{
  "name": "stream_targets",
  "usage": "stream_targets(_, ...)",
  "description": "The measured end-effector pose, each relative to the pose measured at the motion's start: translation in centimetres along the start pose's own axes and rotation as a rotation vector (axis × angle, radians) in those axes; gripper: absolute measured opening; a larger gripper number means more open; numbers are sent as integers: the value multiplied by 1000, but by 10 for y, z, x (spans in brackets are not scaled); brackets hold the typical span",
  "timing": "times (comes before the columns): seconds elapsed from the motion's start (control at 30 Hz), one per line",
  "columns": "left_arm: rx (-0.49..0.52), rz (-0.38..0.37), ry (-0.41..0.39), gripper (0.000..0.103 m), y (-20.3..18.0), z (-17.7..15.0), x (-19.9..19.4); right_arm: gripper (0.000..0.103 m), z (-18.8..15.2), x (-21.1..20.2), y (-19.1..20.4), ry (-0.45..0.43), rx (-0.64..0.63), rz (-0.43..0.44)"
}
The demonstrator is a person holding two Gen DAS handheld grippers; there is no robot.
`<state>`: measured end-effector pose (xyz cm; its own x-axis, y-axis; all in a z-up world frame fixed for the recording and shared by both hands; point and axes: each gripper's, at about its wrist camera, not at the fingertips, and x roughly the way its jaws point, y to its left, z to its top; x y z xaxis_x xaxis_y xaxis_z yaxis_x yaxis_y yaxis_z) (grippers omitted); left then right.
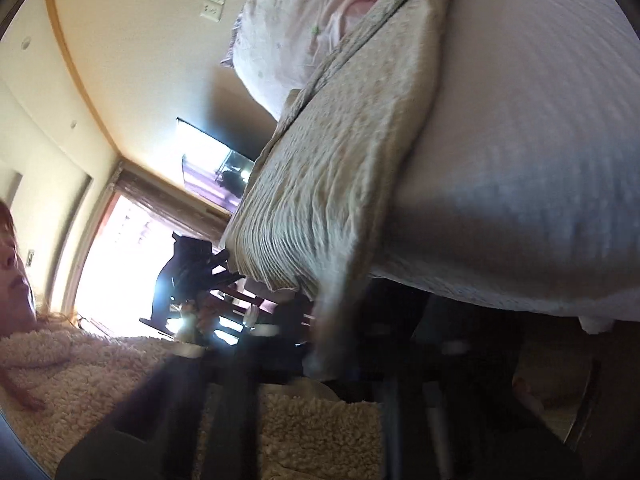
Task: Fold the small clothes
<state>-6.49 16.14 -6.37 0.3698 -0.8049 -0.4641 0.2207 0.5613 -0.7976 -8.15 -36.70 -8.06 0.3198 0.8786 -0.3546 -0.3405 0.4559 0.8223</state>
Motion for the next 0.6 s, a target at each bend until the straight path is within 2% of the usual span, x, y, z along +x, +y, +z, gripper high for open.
stream_targets(0.07,-16,-18,-6,6,-4,0,-3,7,4,-9,14,-24,-35,32)
stream_targets(0.13,23,-39,-25,6,-21,5,-9,7,19,-22,35,-66,-94,61)
stream_targets(0.23,131,-54,-93,6,-59,33,-25,7,66,-39,78,-158,-224,43)
stream_targets(0.33,223,-2,-178,6,-93,91,-27,7,129,-34,104,-246,-323,-24)
stream_targets(0.43,208,56,-275,6,-106,162,-10,7,199,-11,104,-337,-332,-92)
stream_targets(0.53,164,165,-348,6,-103,234,30,7,257,12,70,-415,-252,-191)
stream_targets(0.6,111,230,-357,7,-87,268,62,7,288,31,36,-458,-162,-322)
